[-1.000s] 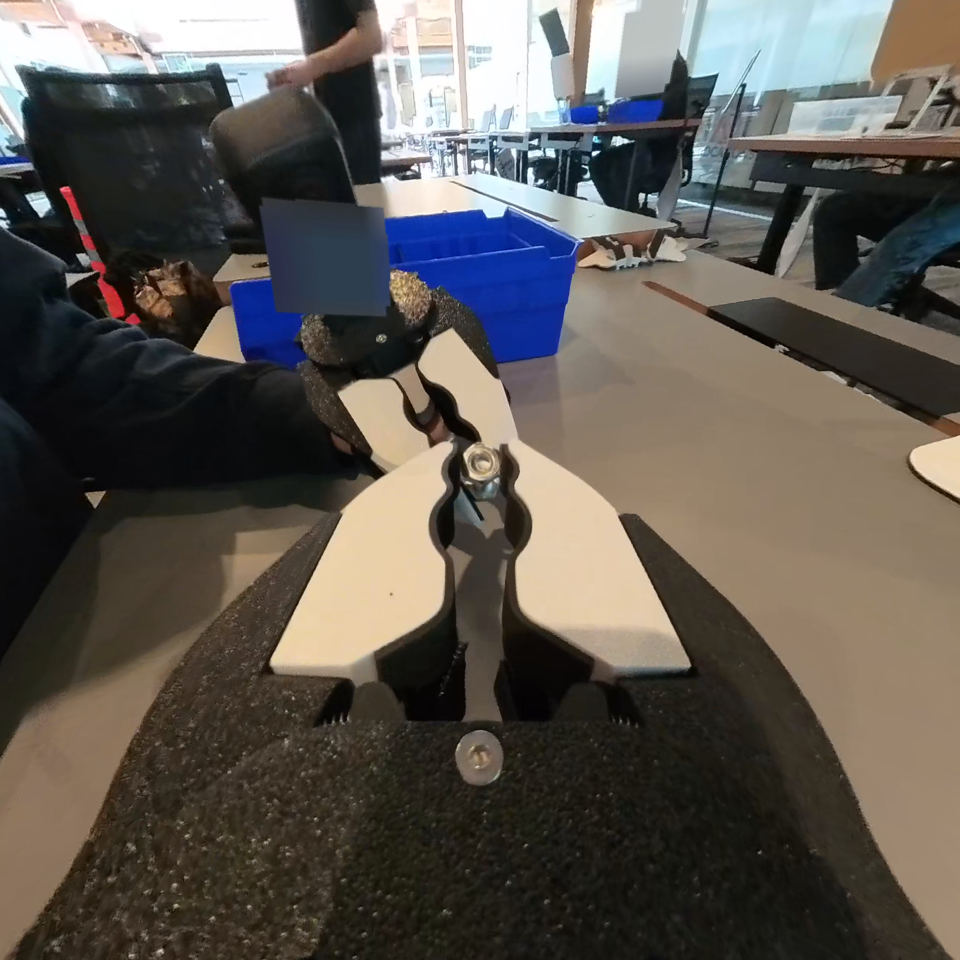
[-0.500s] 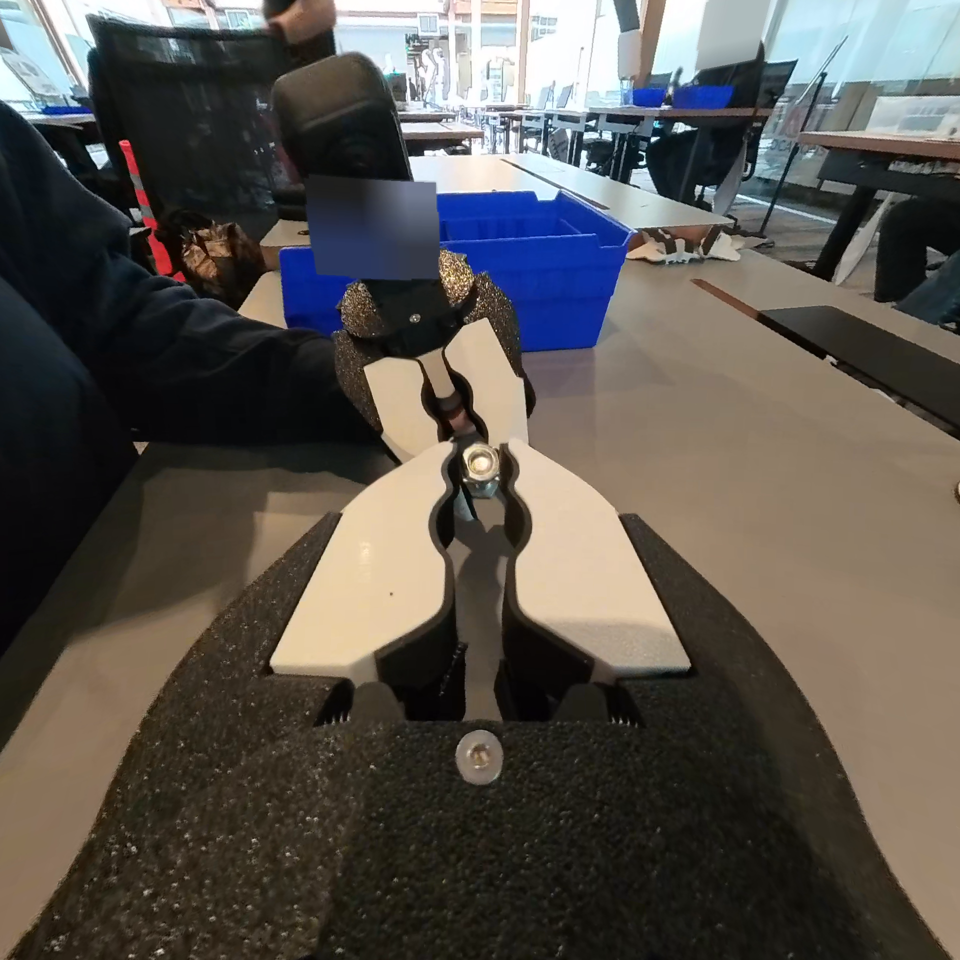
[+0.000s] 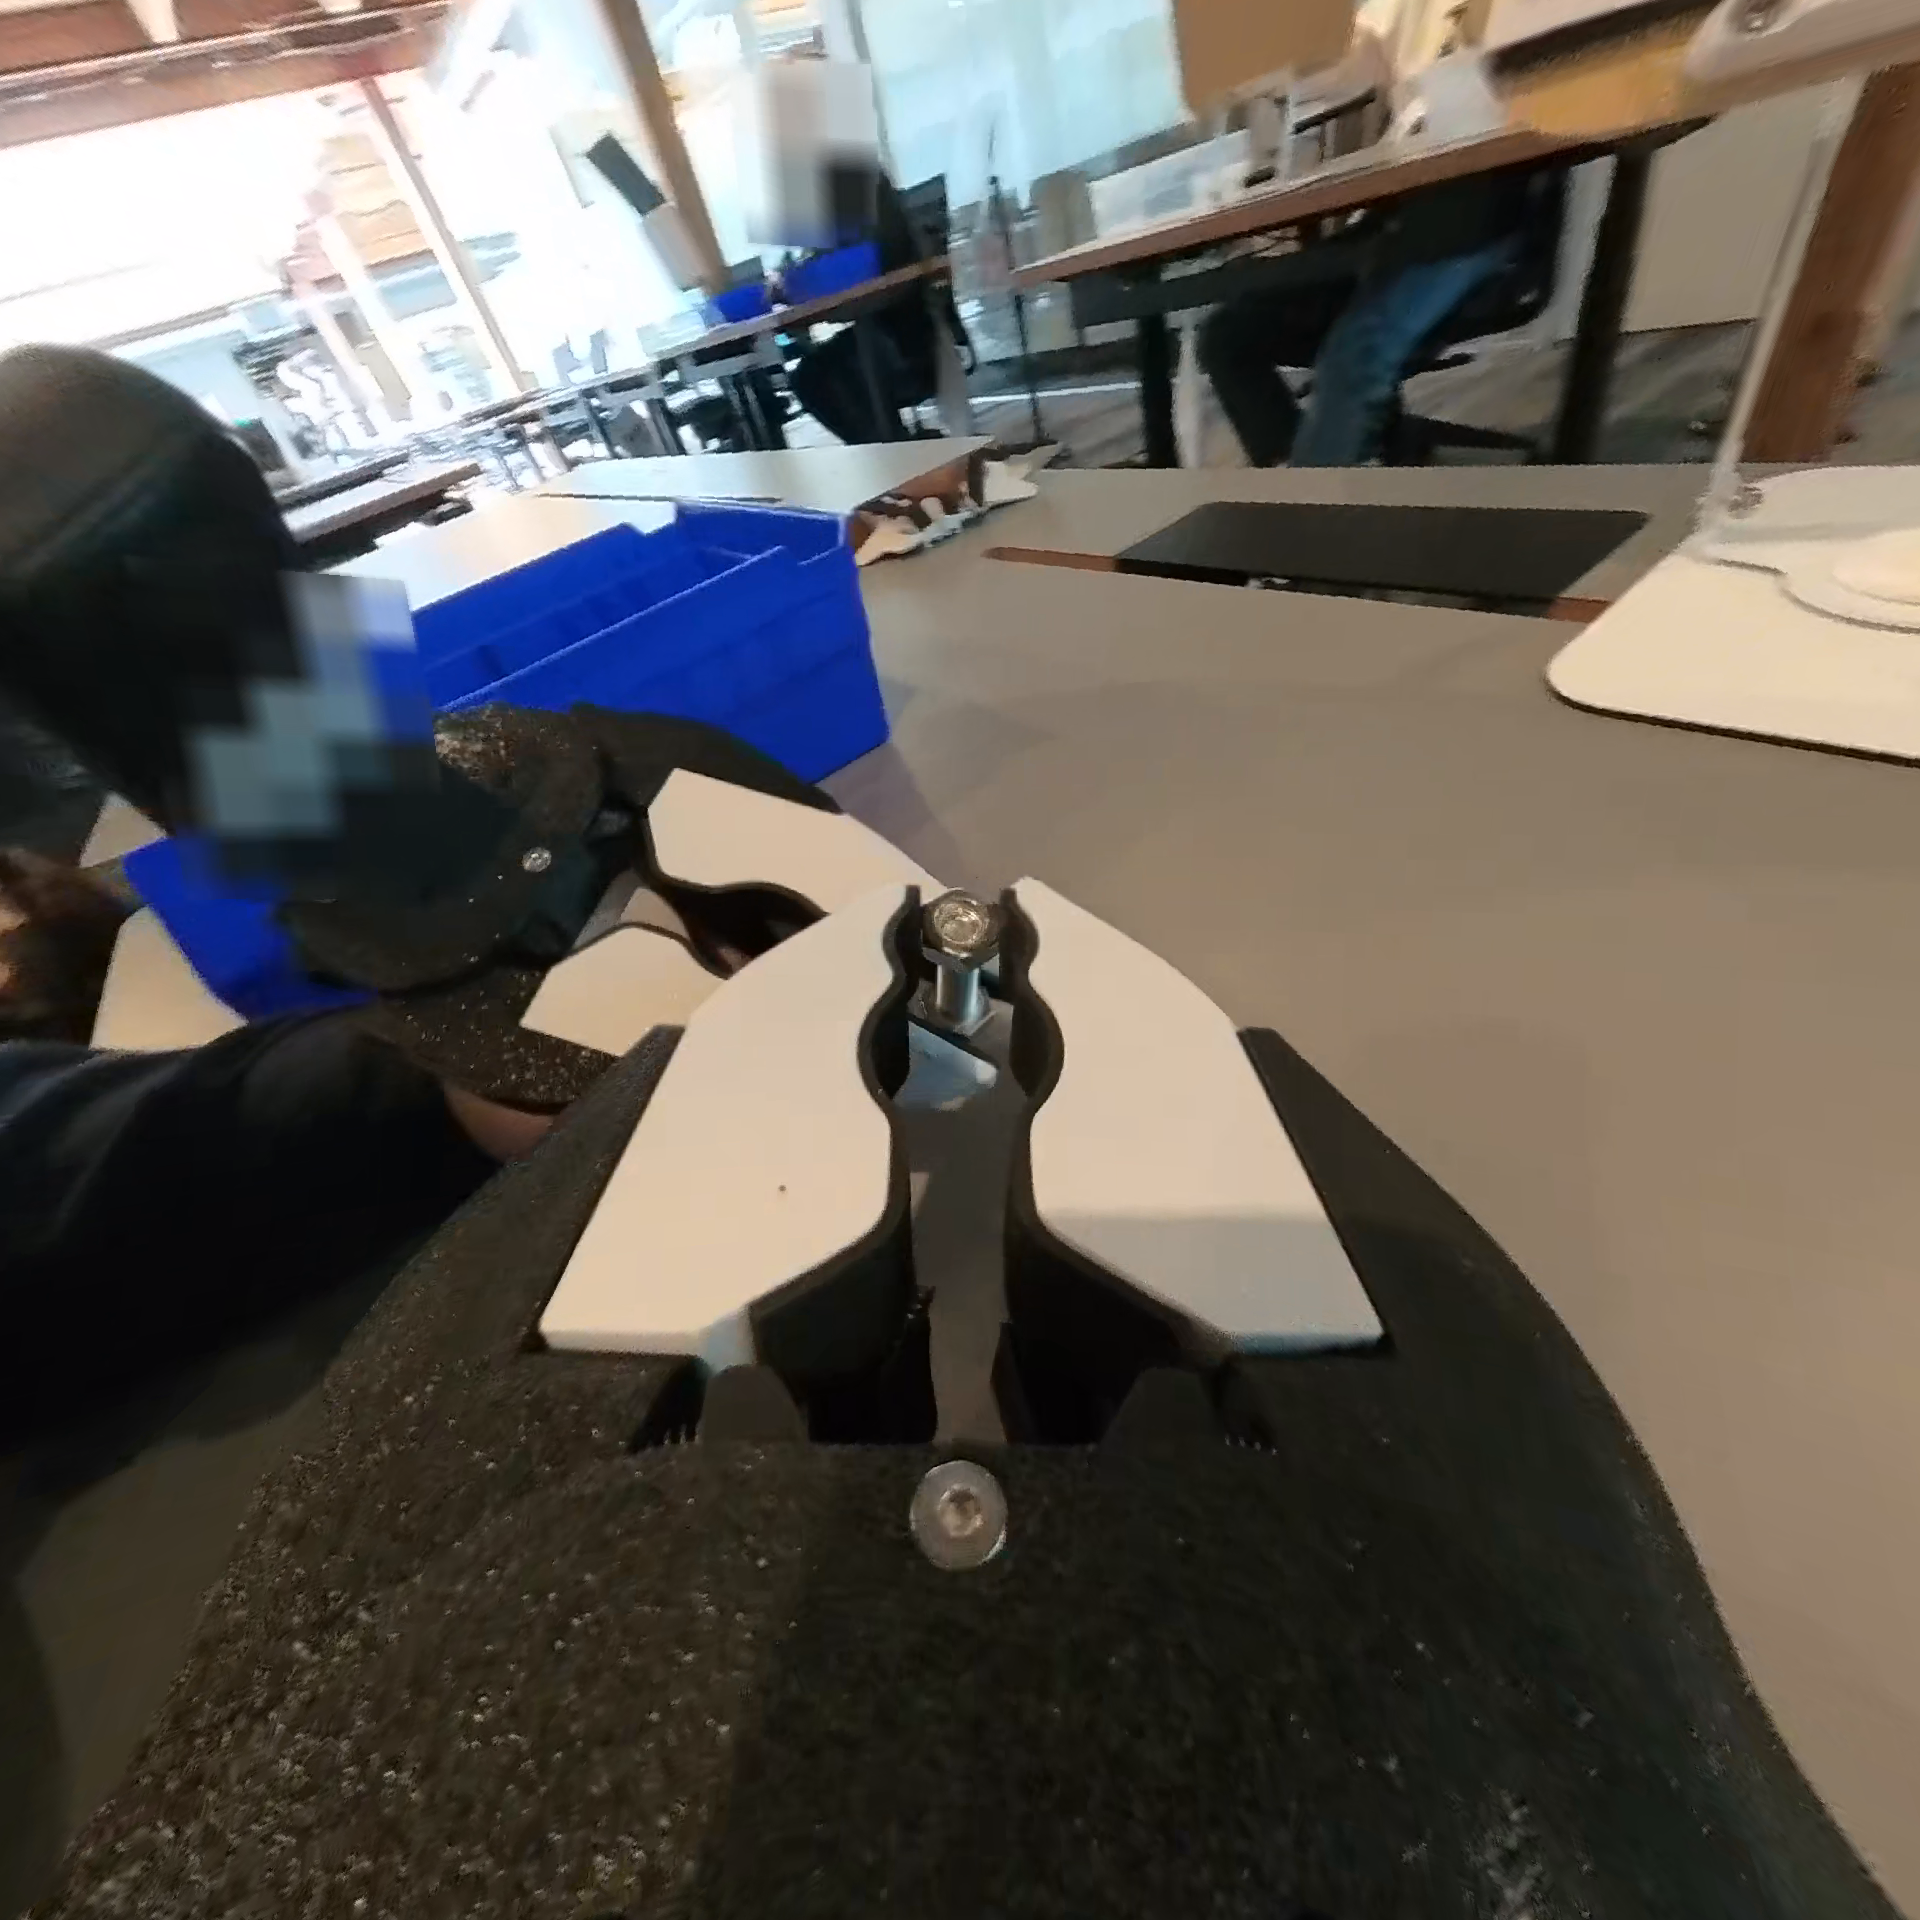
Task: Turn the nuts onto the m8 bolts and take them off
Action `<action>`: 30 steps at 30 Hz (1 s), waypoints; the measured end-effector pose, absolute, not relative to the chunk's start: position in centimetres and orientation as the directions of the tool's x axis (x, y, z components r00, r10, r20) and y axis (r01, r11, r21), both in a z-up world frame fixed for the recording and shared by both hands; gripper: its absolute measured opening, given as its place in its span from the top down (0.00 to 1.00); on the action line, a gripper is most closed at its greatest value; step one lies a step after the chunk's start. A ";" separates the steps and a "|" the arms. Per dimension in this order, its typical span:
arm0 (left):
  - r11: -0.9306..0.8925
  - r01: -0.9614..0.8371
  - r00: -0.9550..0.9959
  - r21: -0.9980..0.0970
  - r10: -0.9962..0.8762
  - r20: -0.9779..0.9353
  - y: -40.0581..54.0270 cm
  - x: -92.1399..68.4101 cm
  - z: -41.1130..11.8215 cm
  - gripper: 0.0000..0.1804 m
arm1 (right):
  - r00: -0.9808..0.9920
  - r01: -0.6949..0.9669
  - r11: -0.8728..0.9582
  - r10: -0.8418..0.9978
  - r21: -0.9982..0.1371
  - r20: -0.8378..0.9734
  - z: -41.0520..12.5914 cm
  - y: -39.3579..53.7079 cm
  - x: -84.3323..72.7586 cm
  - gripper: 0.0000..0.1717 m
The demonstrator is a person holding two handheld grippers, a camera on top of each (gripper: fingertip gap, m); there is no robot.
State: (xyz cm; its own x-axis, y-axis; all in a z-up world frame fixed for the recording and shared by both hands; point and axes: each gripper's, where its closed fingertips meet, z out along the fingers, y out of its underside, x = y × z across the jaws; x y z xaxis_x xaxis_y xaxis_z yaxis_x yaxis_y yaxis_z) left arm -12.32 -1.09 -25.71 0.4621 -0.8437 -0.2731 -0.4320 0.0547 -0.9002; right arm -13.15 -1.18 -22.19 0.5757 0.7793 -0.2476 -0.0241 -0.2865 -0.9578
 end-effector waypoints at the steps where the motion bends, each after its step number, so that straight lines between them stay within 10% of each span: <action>1: 0.053 -0.433 0.467 -0.900 -0.841 -0.274 -1.1 -12.2 -25.7 0.92 | 0.590 -0.025 -0.280 0.771 -0.960 -0.241 -22.1 -1.2 -13.1 0.92; 30: 0.071 -0.337 0.454 -0.939 -0.861 -0.228 -1.2 -12.8 -24.4 0.92 | 0.517 0.035 -0.115 0.852 -0.993 -0.080 -21.3 -2.3 -14.2 0.81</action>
State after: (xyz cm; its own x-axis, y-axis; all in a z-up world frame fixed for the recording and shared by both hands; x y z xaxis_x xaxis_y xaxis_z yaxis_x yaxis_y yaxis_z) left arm -12.81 -1.24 -24.45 0.4544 -0.8610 -0.2283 -0.3370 0.0710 -0.9388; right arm -14.21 -2.27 -21.34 0.5169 0.8523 -0.0803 0.0349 -0.1147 -0.9928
